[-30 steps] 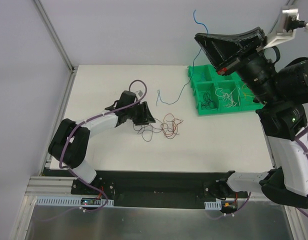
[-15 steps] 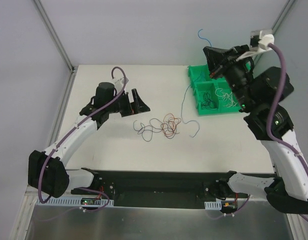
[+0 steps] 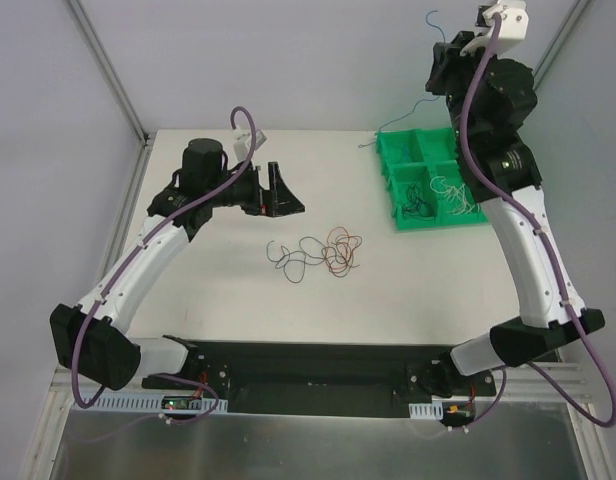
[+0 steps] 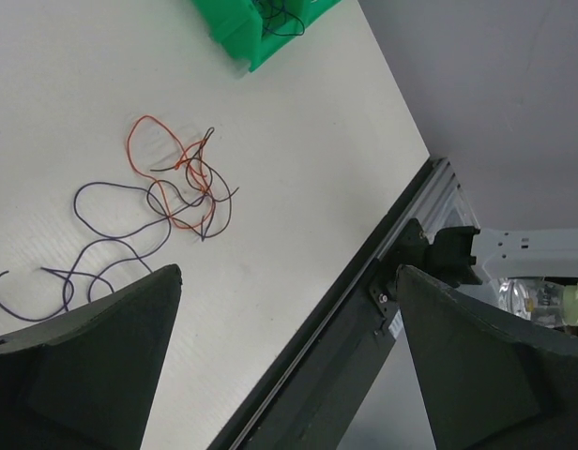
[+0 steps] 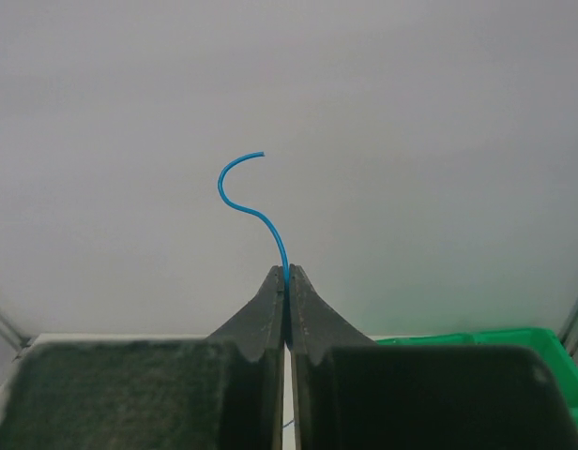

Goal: Untangle the cables

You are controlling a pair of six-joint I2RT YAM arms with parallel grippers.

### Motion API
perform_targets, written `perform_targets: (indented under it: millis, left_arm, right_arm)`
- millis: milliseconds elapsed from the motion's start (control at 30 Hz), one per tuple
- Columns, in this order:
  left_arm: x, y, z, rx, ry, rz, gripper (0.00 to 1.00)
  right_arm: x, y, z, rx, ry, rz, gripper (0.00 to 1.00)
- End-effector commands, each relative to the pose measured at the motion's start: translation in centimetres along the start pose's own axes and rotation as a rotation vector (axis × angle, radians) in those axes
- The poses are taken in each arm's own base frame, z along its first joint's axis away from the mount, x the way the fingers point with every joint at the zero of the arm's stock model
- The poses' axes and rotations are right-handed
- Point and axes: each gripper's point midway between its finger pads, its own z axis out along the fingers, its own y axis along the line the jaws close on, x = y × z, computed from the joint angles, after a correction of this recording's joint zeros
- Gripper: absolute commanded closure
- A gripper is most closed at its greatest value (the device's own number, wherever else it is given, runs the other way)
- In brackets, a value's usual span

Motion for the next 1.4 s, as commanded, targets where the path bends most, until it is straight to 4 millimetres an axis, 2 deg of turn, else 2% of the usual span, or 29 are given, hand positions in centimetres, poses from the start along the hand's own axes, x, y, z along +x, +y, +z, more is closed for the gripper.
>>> perform_targets:
  millis: [0, 33, 167, 200, 300, 633, 767, 967, 1067, 1233, 1300, 1367]
  left_arm:
    - [0.1, 0.7, 0.4, -0.019, 0.04, 0.081, 0.03]
    - [0.4, 1.0, 0.5, -0.025, 0.047, 0.079, 0.03]
    - [1.4, 2.4, 1.1, -0.044, 0.076, 0.065, 0.03]
    - [1.7, 2.6, 1.2, -0.047, 0.084, 0.063, 0.03]
    - [2.2, 3.3, 1.5, -0.061, 0.098, 0.059, 0.03]
    - [2.9, 4.5, 2.7, -0.059, 0.143, 0.016, 0.04]
    - [3.0, 5.1, 3.0, -0.074, 0.149, 0.008, 0.04]
    - [3.1, 5.6, 3.1, -0.084, 0.155, -0.001, 0.04]
    - [3.1, 5.8, 3.2, -0.086, 0.155, -0.003, 0.04]
    - [3.2, 6.1, 3.2, -0.094, 0.156, -0.006, 0.04]
    - [3.2, 6.1, 3.1, -0.095, 0.155, -0.007, 0.04]
    - [3.2, 6.1, 3.1, -0.095, 0.155, -0.007, 0.04]
  right_arm:
    - [-3.0, -1.7, 2.9, 0.045, -0.128, -0.015, 1.0]
    - [-2.4, -2.0, 3.7, 0.053, -0.12, -0.022, 1.0]
    - [-2.2, -3.7, 6.8, 0.087, -0.157, -0.032, 1.0]
    - [-1.3, -3.9, 7.7, 0.093, -0.146, -0.037, 1.0]
    - [-0.7, -5.2, 9.3, 0.109, -0.143, -0.027, 1.0]
    - [2.4, -9.1, 12.2, 0.147, -0.117, -0.025, 1.0]
    - [5.1, -10.5, 13.9, 0.157, -0.078, -0.012, 1.0]
    - [10.5, -11.2, 16.0, 0.151, 0.0, -0.016, 1.0]
    - [14.7, -11.3, 16.2, 0.144, 0.079, -0.009, 1.0]
    - [21.6, -11.6, 14.5, 0.145, 0.211, 0.044, 1.0]
    - [24.9, -11.7, 13.4, 0.146, 0.278, 0.067, 1.0]
    - [27.2, -11.7, 12.7, 0.145, 0.332, 0.081, 1.0]
